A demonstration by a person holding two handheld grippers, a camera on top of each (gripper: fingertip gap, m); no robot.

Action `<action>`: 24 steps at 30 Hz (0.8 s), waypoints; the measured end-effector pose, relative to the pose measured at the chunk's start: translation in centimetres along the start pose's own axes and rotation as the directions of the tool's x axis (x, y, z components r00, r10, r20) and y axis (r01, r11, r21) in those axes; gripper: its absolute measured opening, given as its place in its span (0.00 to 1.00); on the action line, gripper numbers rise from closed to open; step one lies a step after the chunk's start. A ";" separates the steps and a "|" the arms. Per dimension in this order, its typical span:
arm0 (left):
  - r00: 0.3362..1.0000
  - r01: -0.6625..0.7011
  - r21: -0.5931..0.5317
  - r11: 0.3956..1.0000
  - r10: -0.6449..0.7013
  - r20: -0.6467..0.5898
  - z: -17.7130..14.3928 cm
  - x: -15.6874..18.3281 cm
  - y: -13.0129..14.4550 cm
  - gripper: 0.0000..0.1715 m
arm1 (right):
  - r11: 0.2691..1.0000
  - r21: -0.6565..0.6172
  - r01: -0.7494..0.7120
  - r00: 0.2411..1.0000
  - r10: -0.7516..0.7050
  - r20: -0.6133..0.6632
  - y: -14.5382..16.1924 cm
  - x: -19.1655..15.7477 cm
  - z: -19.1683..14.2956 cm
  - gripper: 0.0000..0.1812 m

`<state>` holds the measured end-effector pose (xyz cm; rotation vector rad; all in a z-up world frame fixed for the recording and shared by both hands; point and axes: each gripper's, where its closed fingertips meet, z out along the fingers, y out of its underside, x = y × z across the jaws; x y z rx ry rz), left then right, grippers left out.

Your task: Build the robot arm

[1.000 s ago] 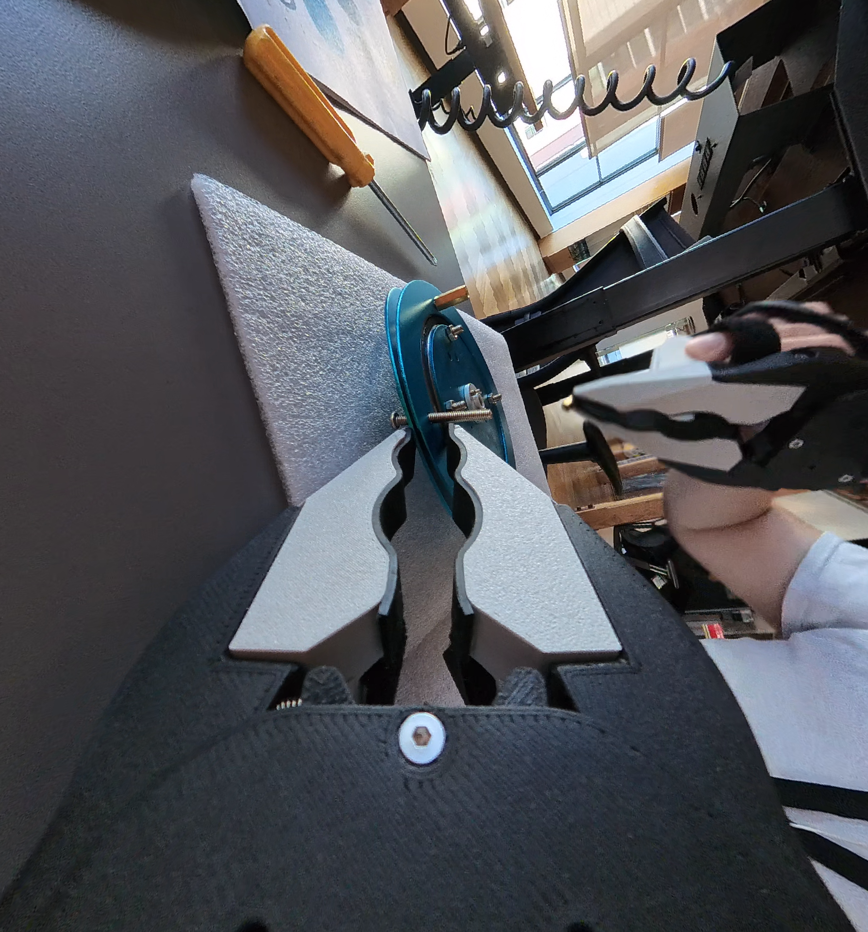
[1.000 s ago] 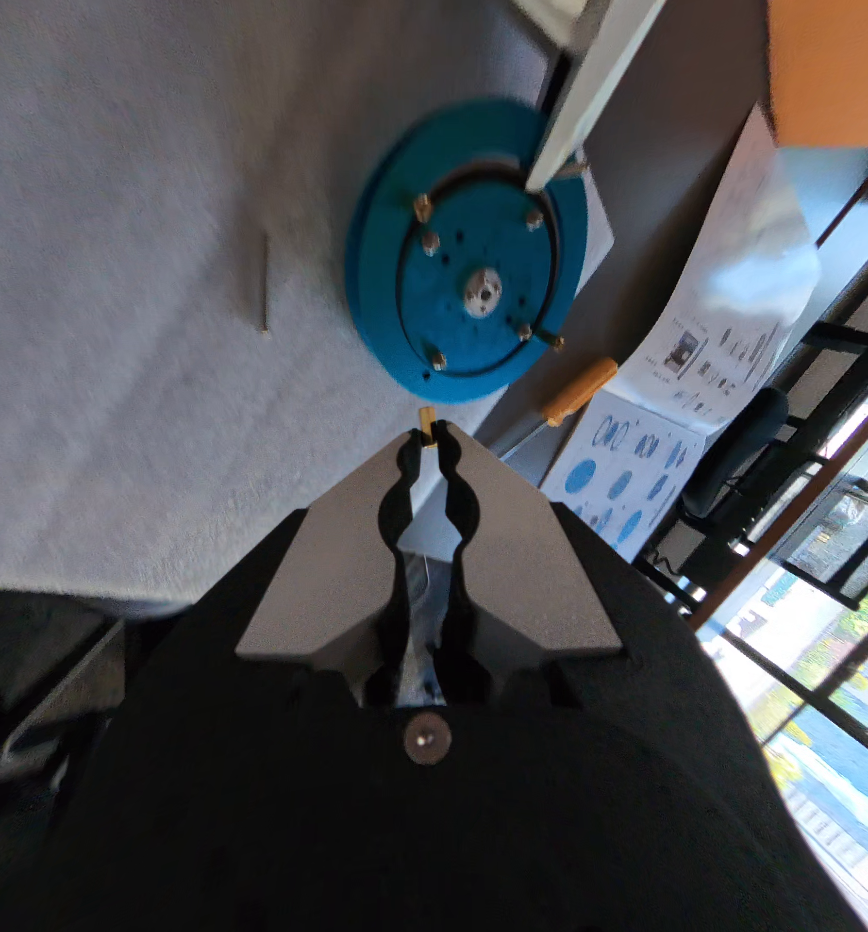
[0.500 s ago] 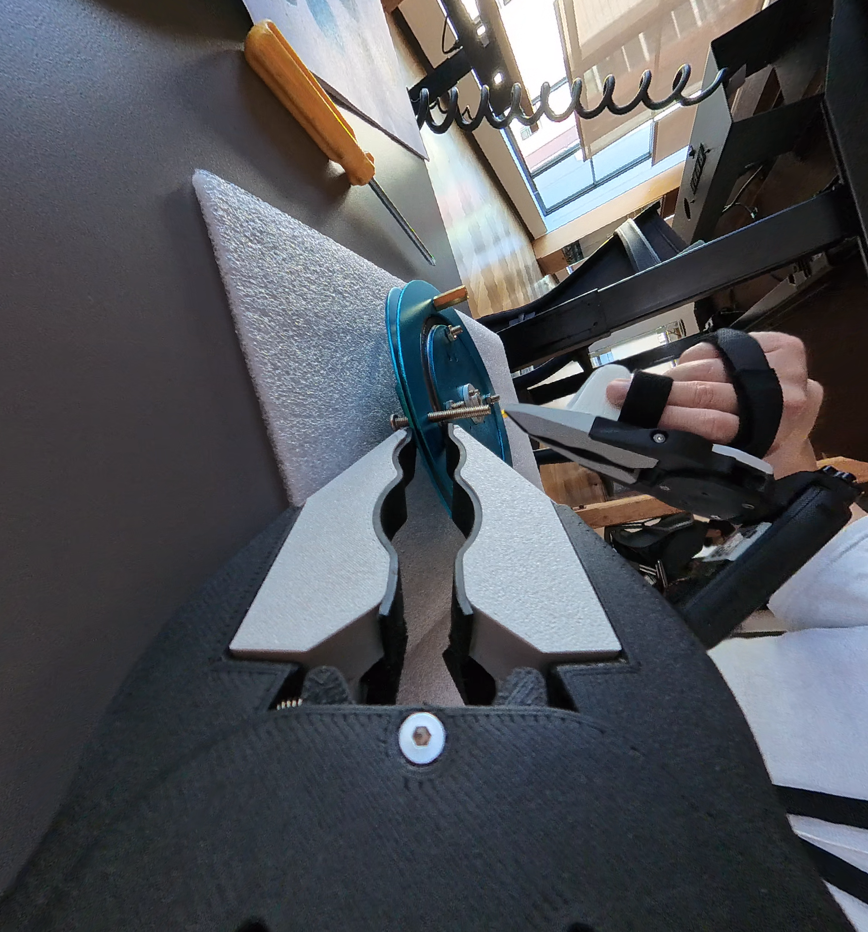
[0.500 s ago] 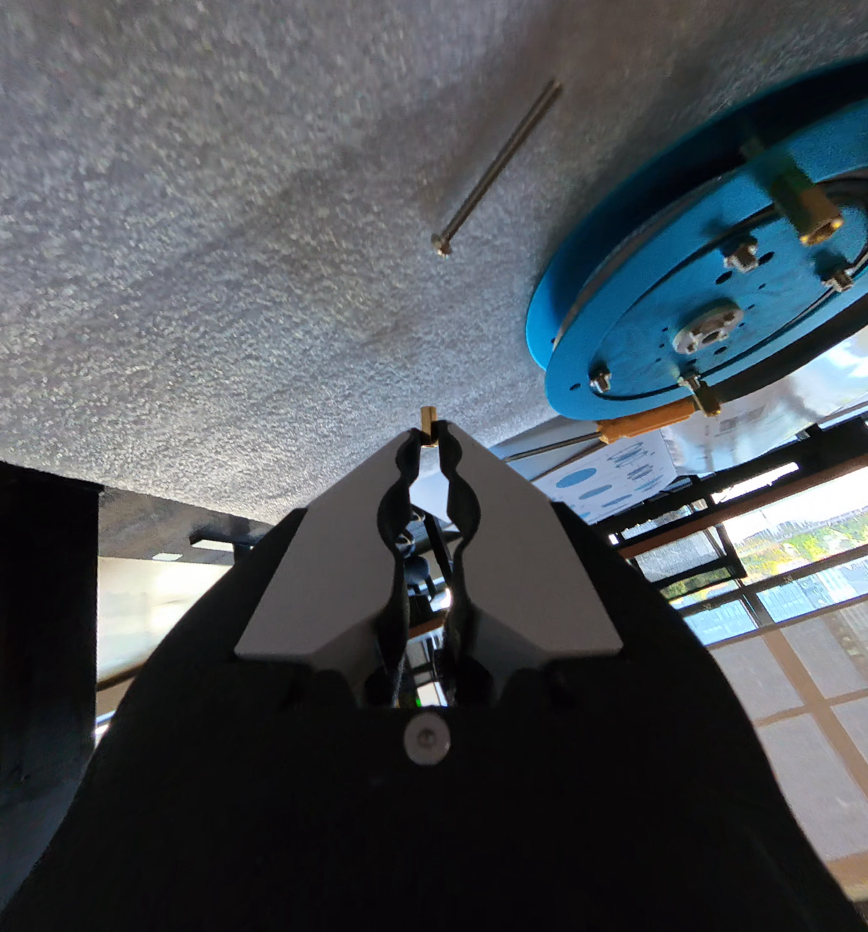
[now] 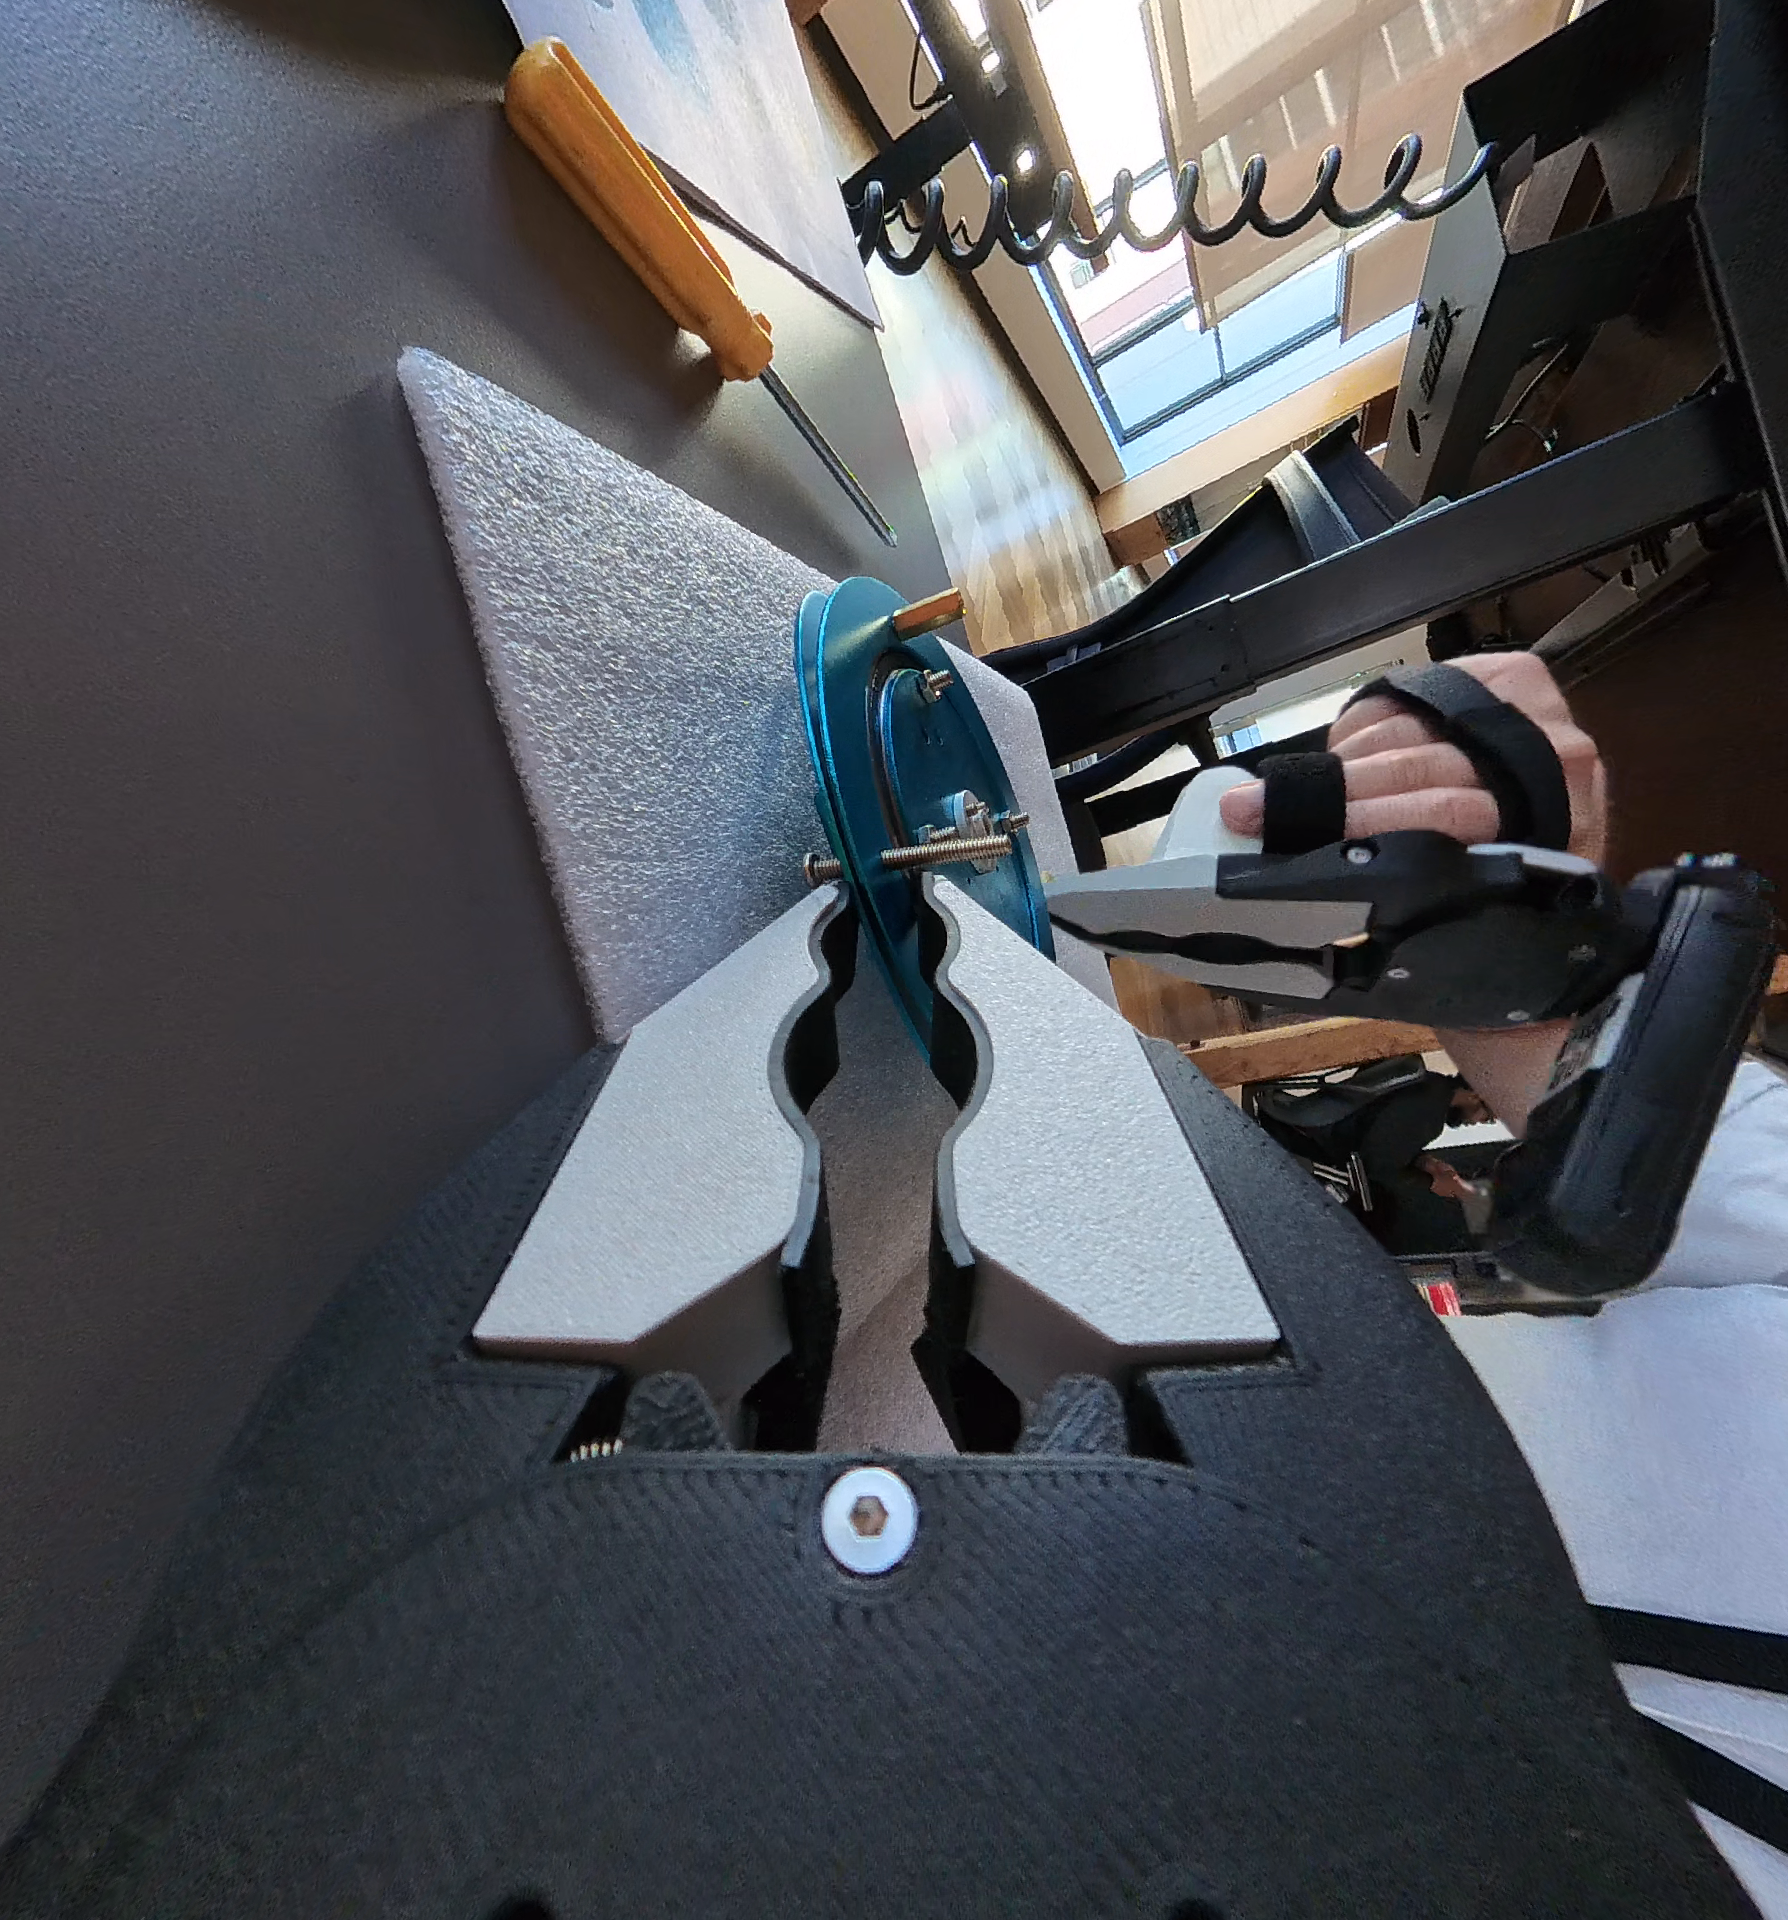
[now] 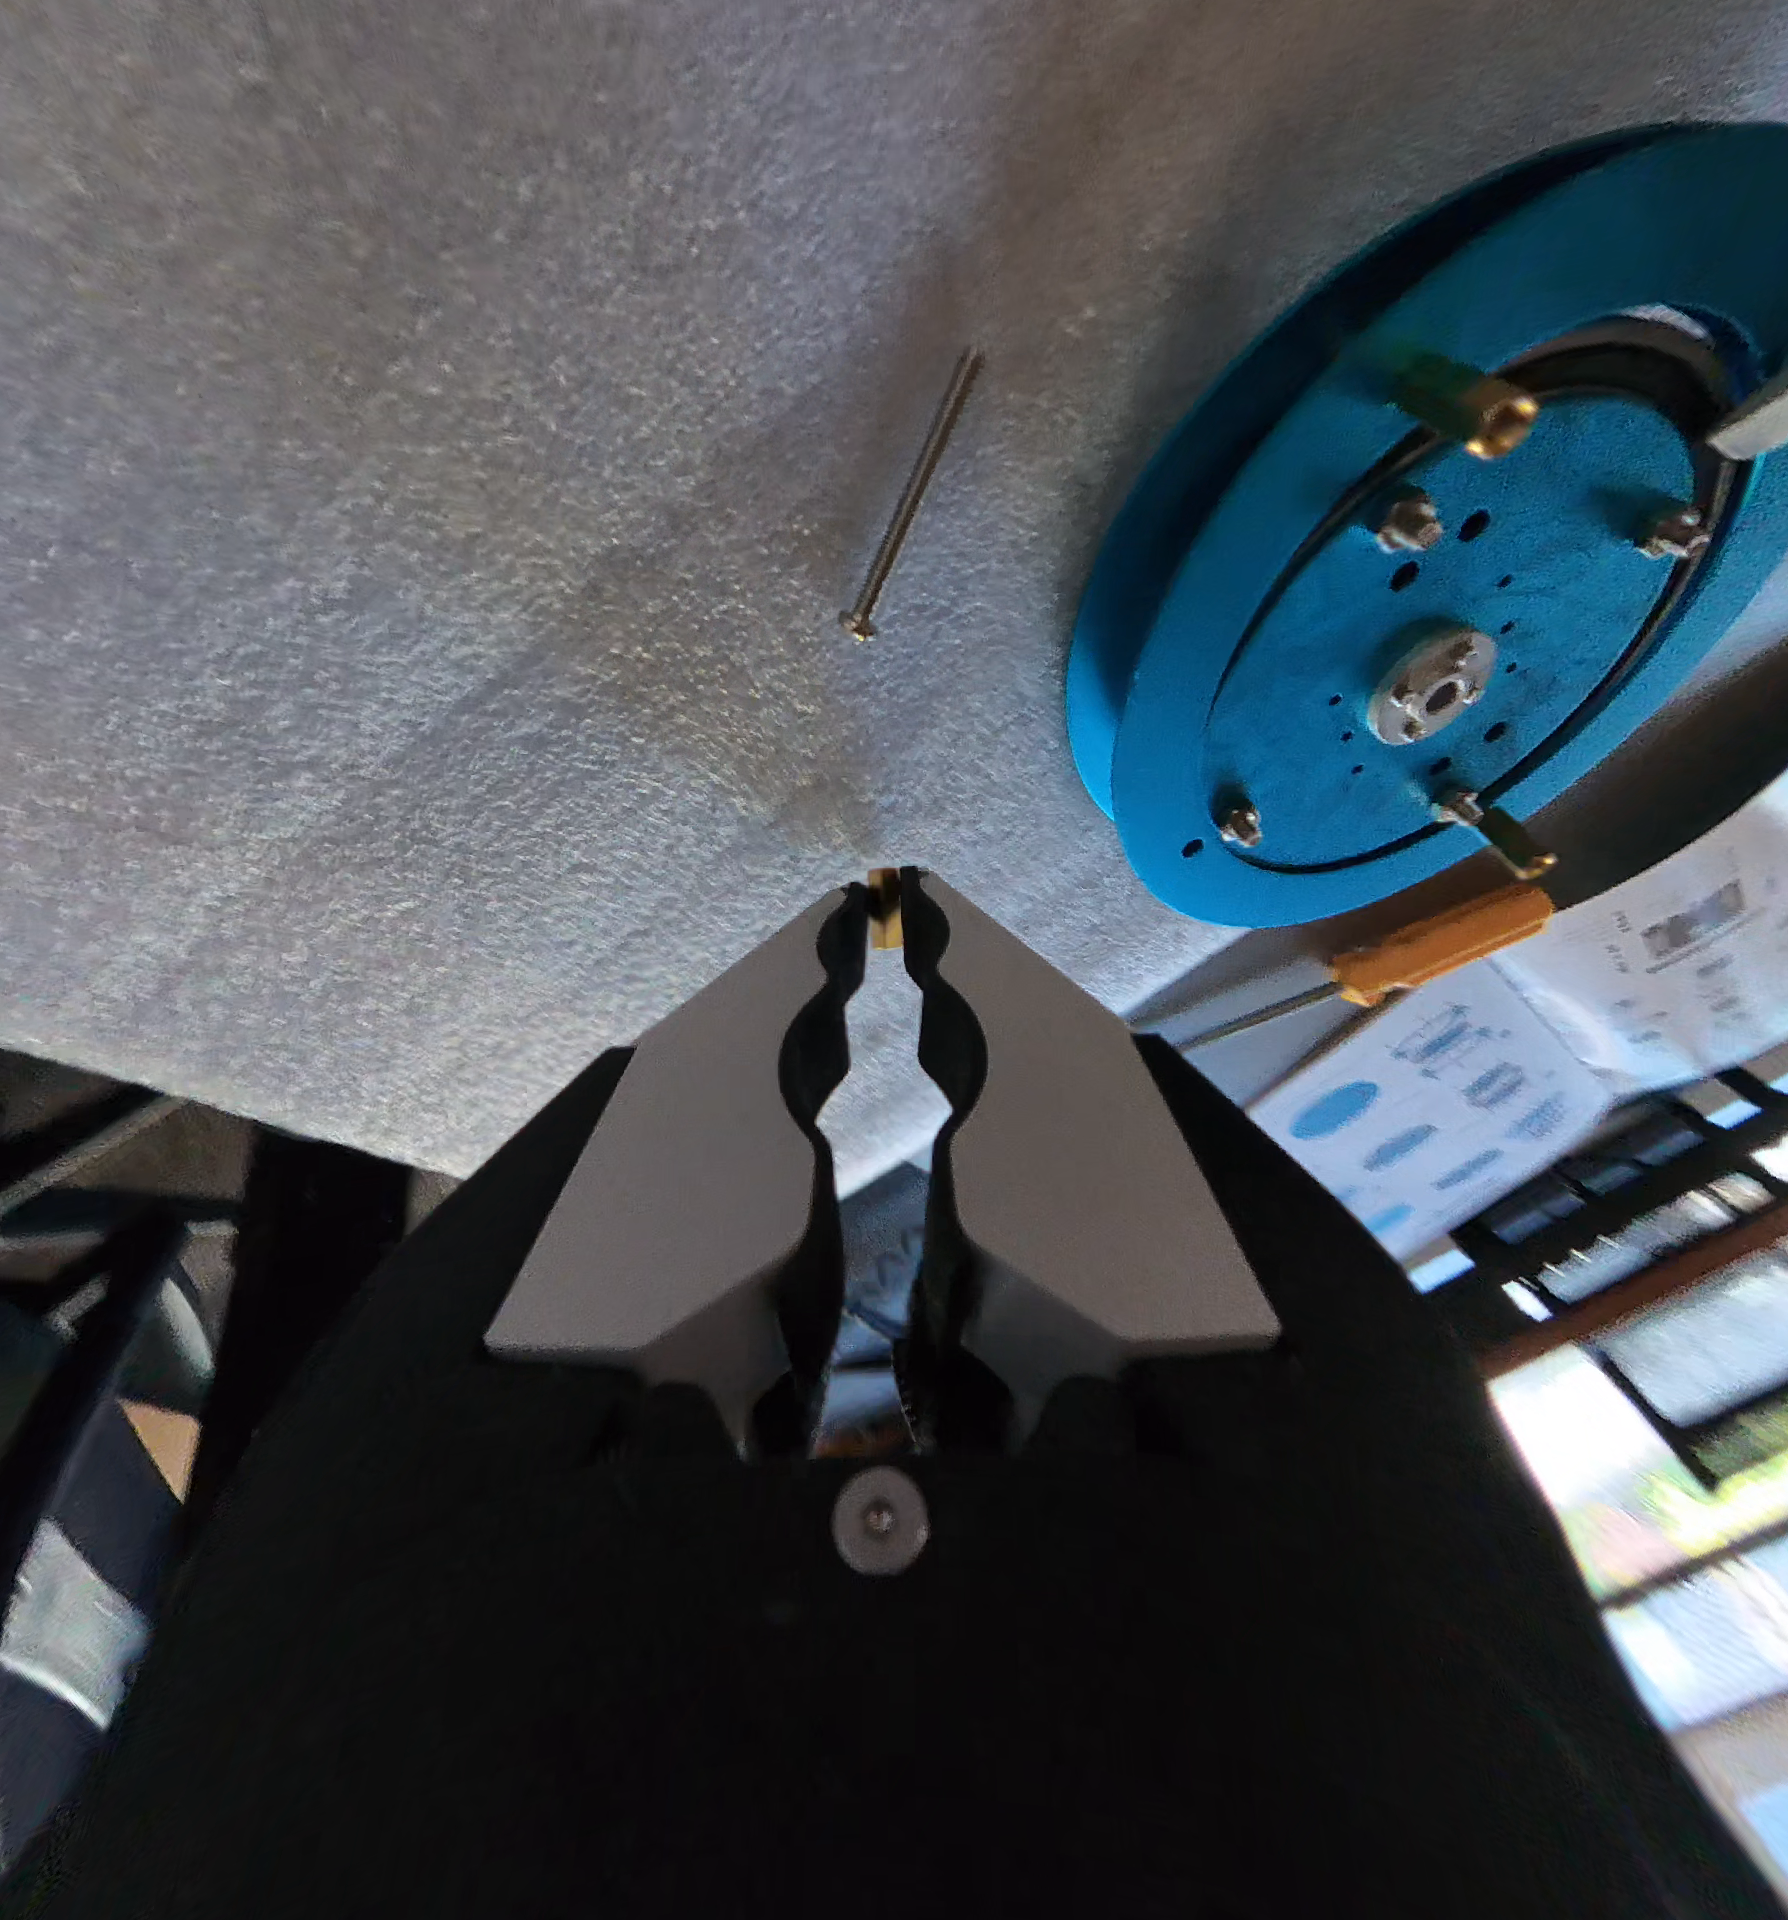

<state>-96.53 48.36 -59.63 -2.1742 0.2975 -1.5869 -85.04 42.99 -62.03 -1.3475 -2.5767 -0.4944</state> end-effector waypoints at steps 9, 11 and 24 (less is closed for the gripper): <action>1.000 0.004 -0.001 1.000 -0.004 -0.004 0.0 0.0 0.0 0.05 | 0.814 0.419 -0.402 0.915 0.341 0.216 -0.8 -0.5 -1.5 0.10; 1.000 0.005 -0.002 1.000 -0.005 -0.004 0.0 0.0 0.0 0.05 | 0.675 0.528 -0.516 0.856 0.417 0.304 -0.4 -0.3 -2.1 0.10; 1.000 0.006 -0.004 1.000 -0.006 -0.009 0.0 0.0 0.0 0.05 | 0.271 0.672 -0.690 0.715 0.401 0.572 0.3 -0.3 -0.5 0.06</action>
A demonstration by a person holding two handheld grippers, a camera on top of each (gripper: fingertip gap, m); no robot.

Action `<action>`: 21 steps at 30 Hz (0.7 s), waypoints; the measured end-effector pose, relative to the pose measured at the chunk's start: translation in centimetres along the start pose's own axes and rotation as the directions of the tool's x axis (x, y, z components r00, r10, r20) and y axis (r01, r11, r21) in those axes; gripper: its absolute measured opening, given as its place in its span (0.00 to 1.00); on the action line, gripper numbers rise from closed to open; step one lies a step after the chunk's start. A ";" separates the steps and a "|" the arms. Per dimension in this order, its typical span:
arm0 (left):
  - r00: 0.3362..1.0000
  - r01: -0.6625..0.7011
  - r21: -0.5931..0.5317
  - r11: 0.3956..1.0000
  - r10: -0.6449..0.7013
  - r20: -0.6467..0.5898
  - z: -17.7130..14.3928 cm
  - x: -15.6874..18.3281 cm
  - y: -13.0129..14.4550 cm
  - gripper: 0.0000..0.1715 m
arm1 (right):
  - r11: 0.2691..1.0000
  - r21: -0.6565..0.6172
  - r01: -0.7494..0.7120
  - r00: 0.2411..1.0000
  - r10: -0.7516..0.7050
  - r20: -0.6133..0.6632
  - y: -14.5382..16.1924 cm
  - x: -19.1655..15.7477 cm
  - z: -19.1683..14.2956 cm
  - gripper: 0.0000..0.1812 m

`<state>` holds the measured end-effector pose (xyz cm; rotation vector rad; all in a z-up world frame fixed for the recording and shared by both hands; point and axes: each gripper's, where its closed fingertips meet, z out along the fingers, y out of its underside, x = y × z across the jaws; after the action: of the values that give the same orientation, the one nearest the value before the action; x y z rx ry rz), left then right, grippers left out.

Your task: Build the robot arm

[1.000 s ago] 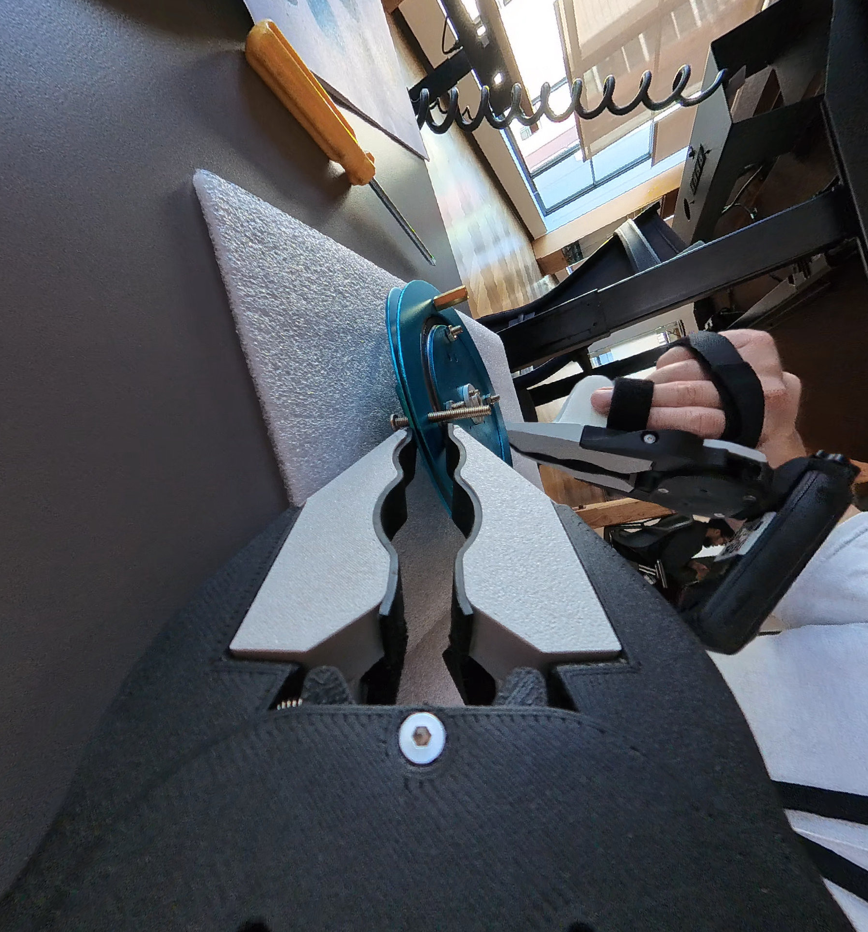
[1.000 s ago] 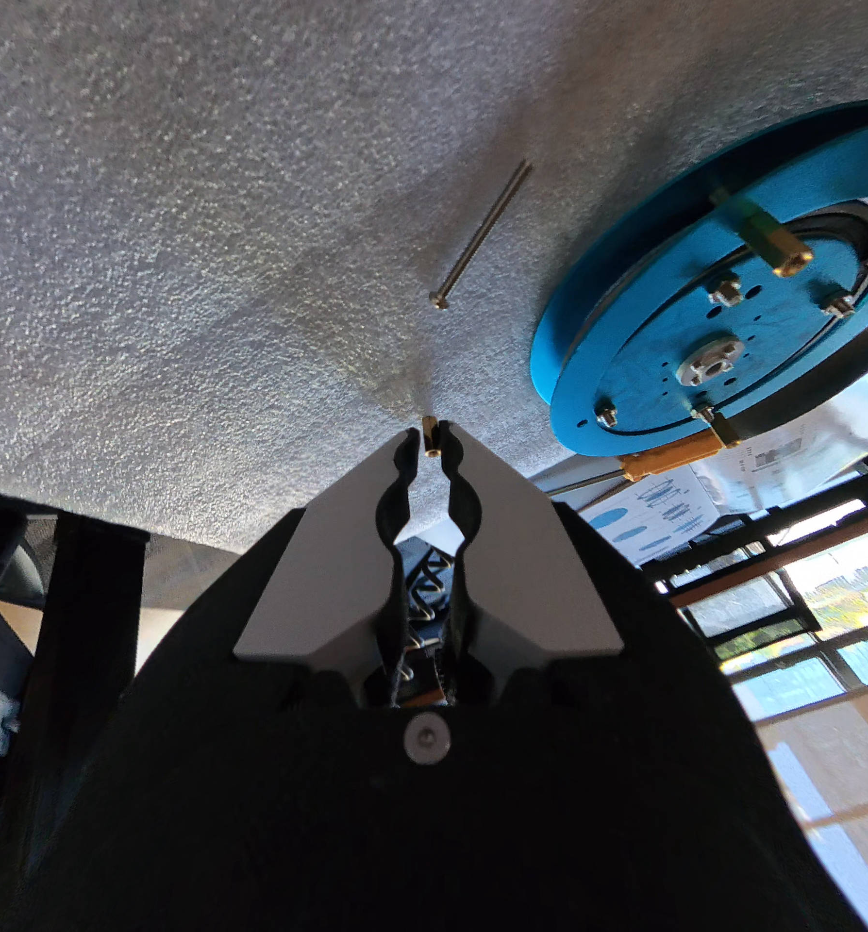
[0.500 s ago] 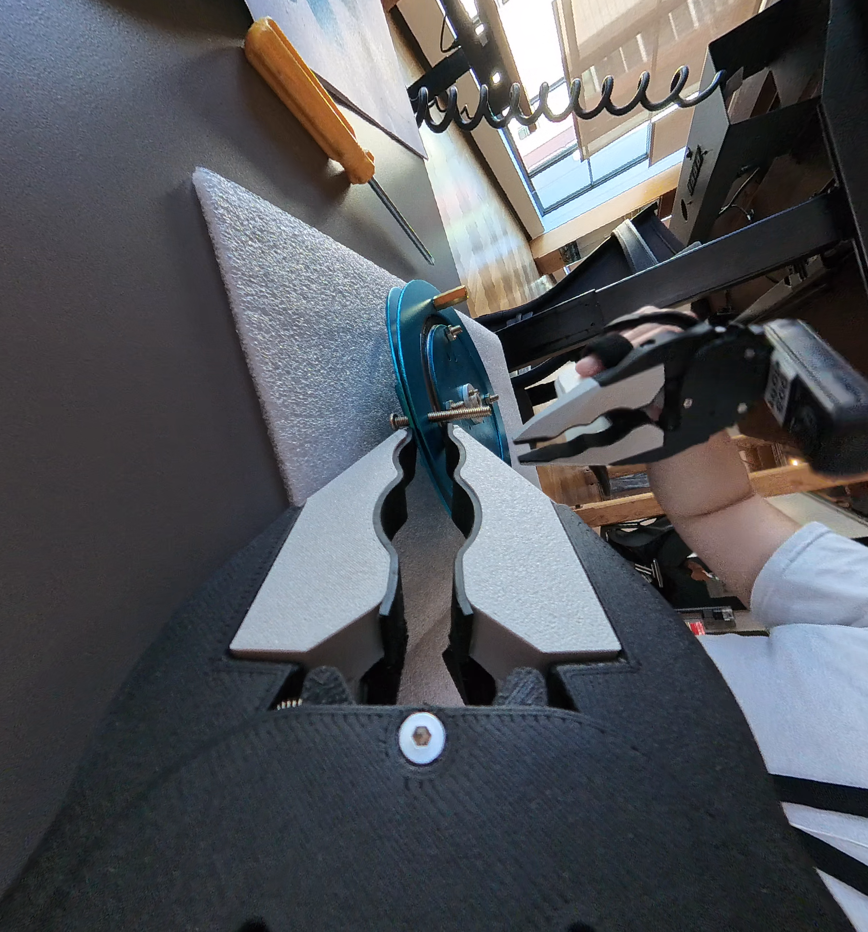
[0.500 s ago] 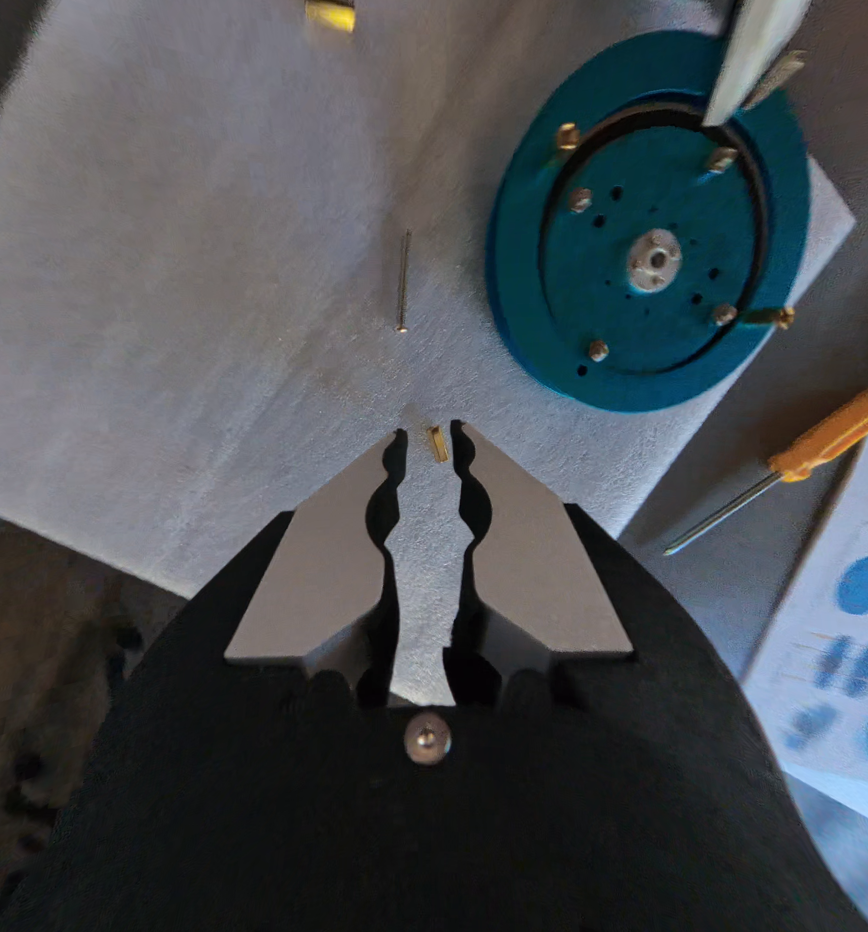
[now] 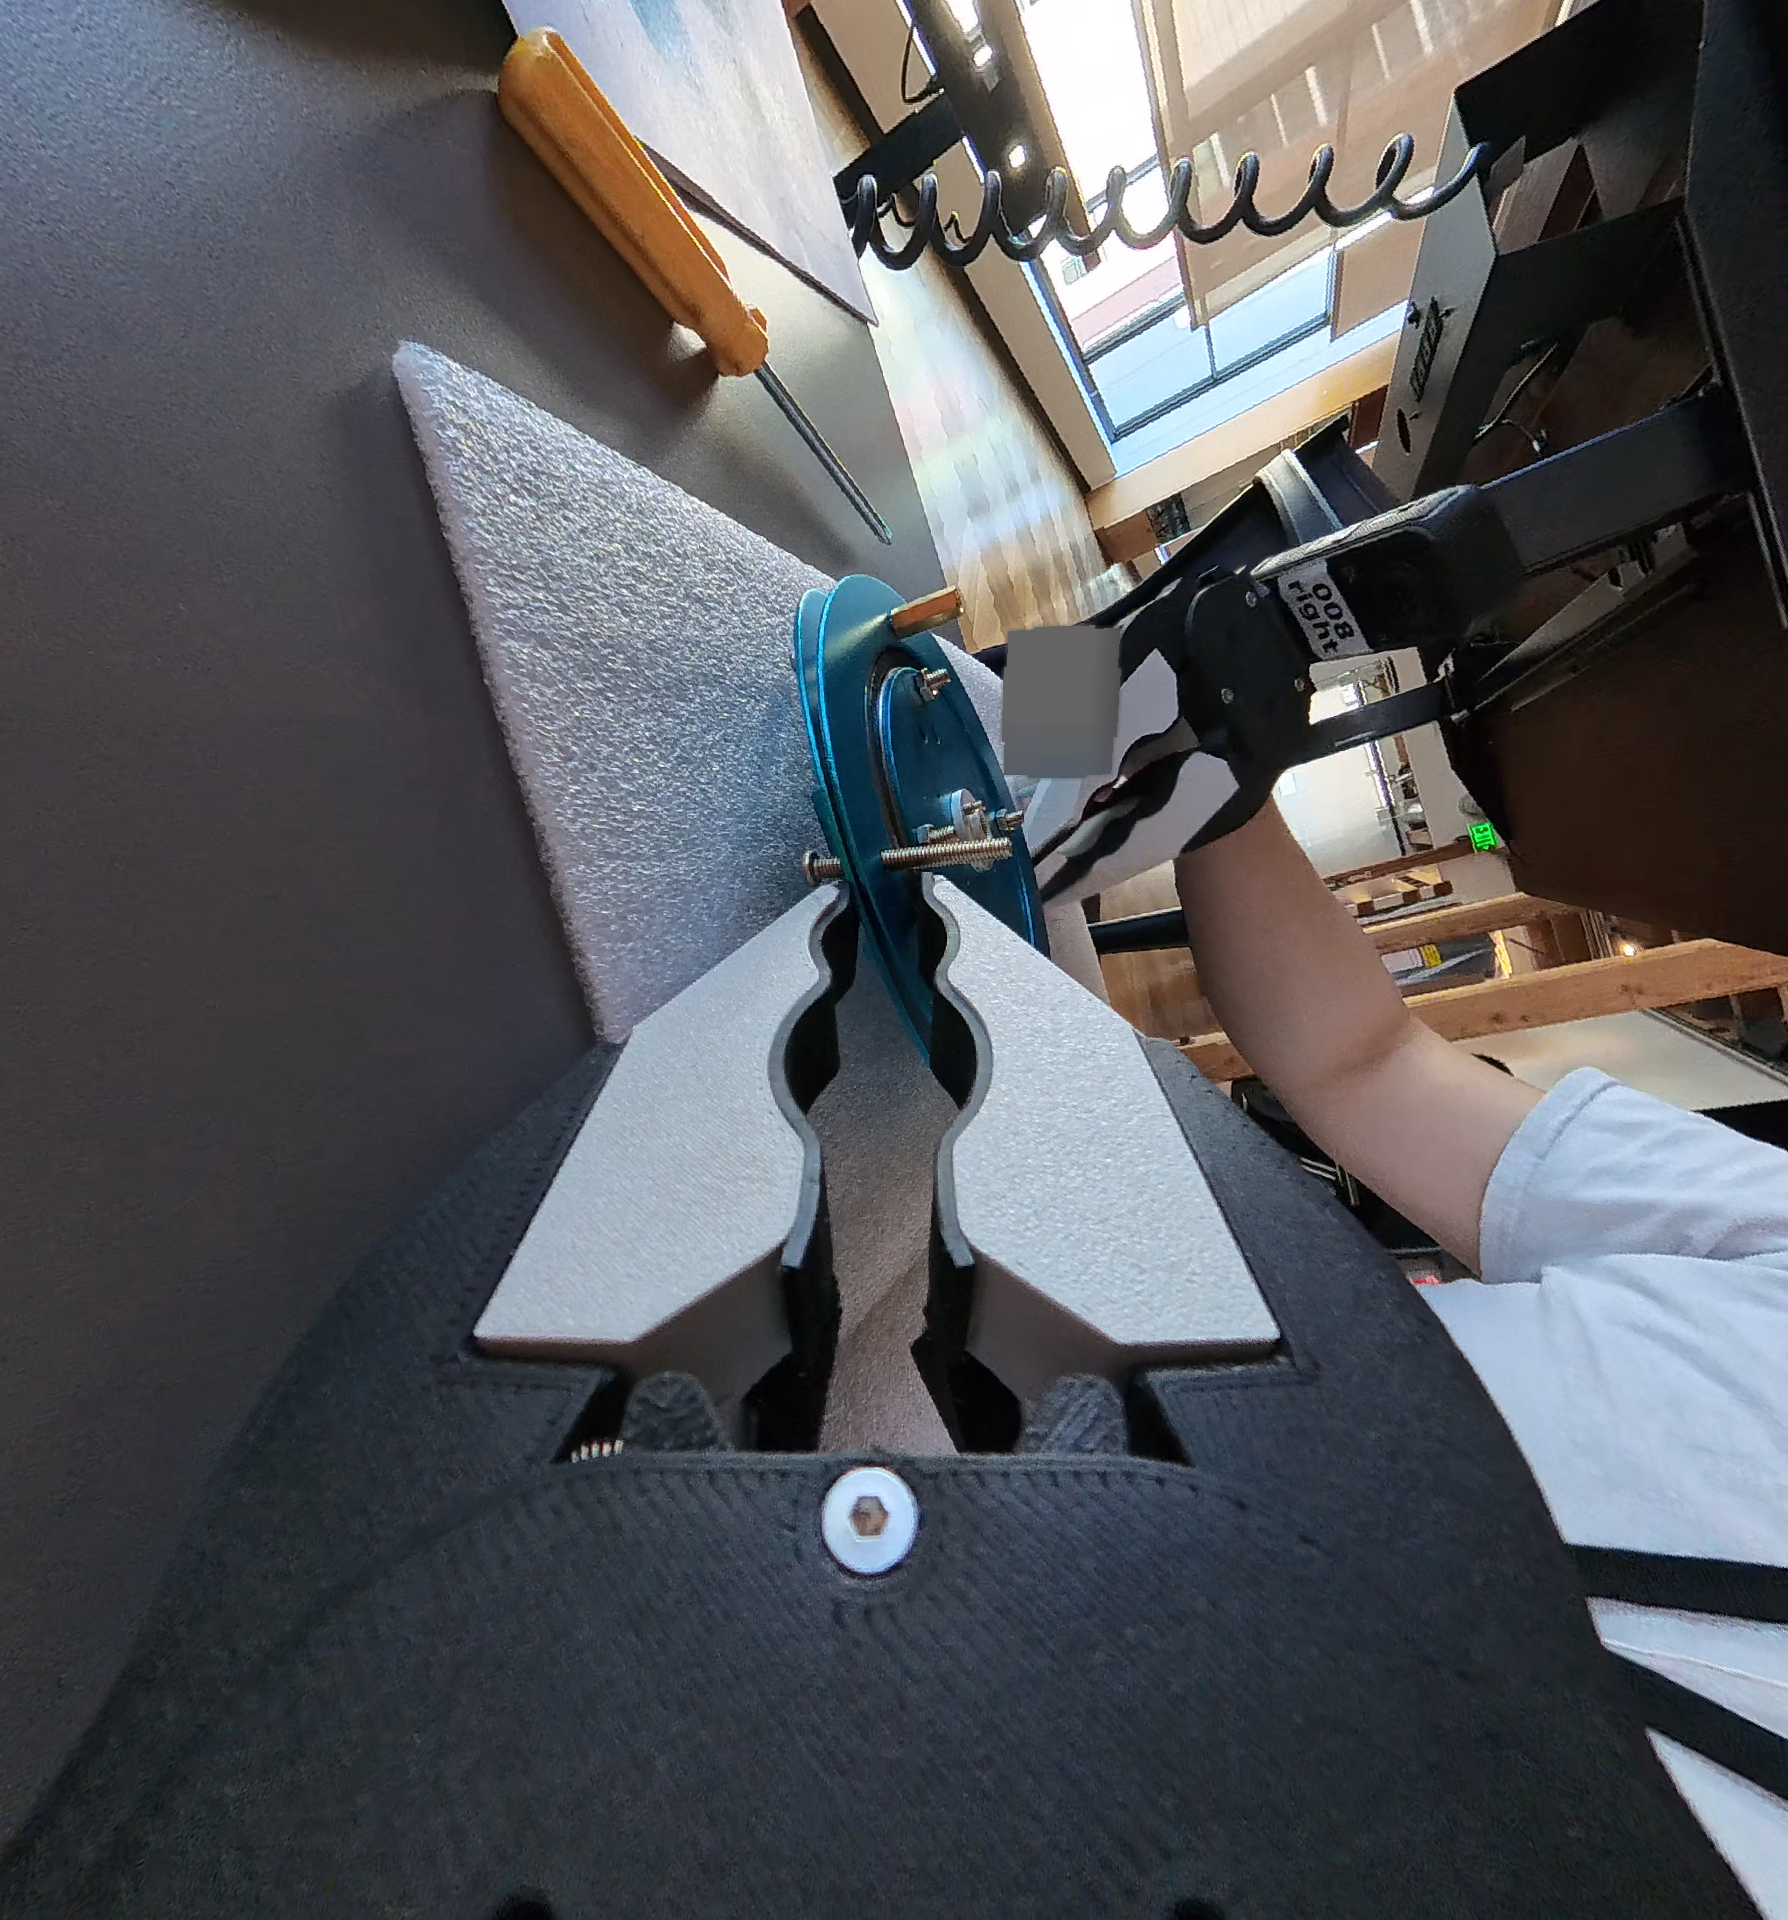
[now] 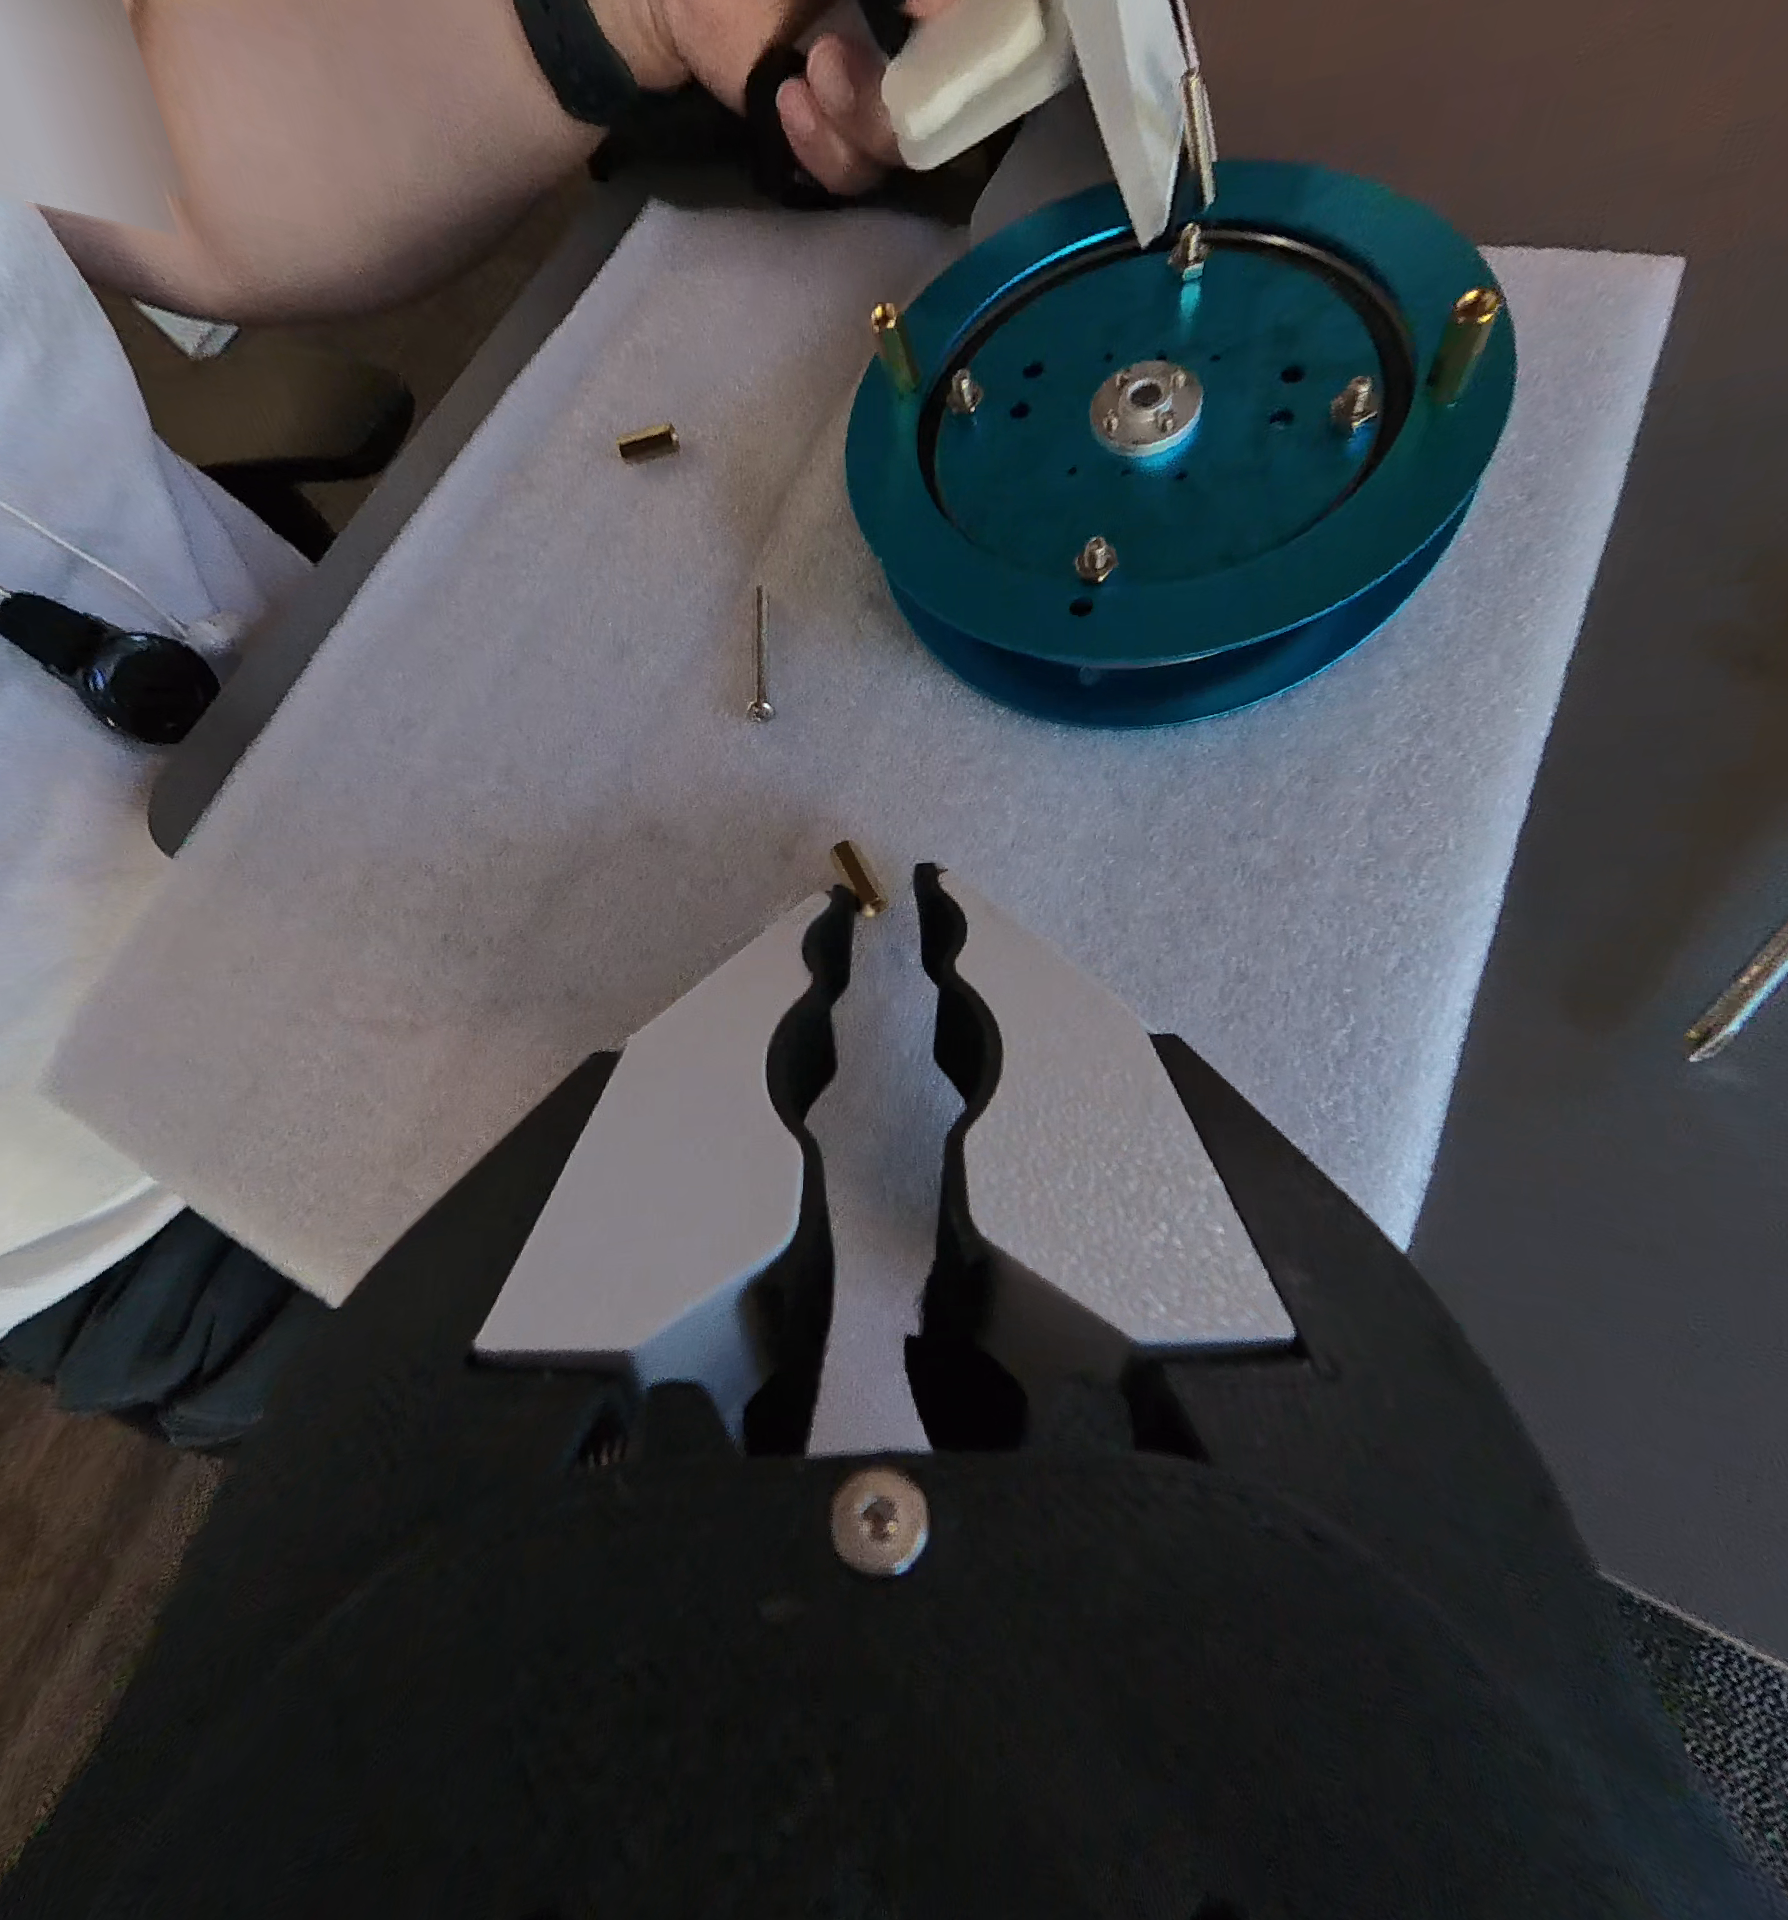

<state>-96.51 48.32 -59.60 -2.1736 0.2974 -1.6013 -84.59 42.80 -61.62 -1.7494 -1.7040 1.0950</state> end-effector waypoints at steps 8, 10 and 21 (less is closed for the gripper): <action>1.000 -0.006 0.001 1.000 0.006 0.002 0.0 0.0 0.0 0.05 | 0.996 -0.037 0.080 0.997 -0.080 -0.002 0.4 -0.3 0.3 0.05; 1.000 -0.006 0.001 1.000 0.006 0.002 0.0 0.0 0.0 0.05 | 0.995 -0.033 0.093 0.996 -0.093 -0.006 0.3 -0.3 0.2 0.03; 1.000 -0.008 0.001 1.000 0.008 0.001 0.0 0.0 0.0 0.05 | 0.876 -0.252 0.412 0.798 -0.480 -0.365 -11.5 2.5 -2.0 0.02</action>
<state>-96.48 48.31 -59.57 -2.1702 0.3047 -1.5954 -90.15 47.12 -51.95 -1.4165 -1.8223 0.3464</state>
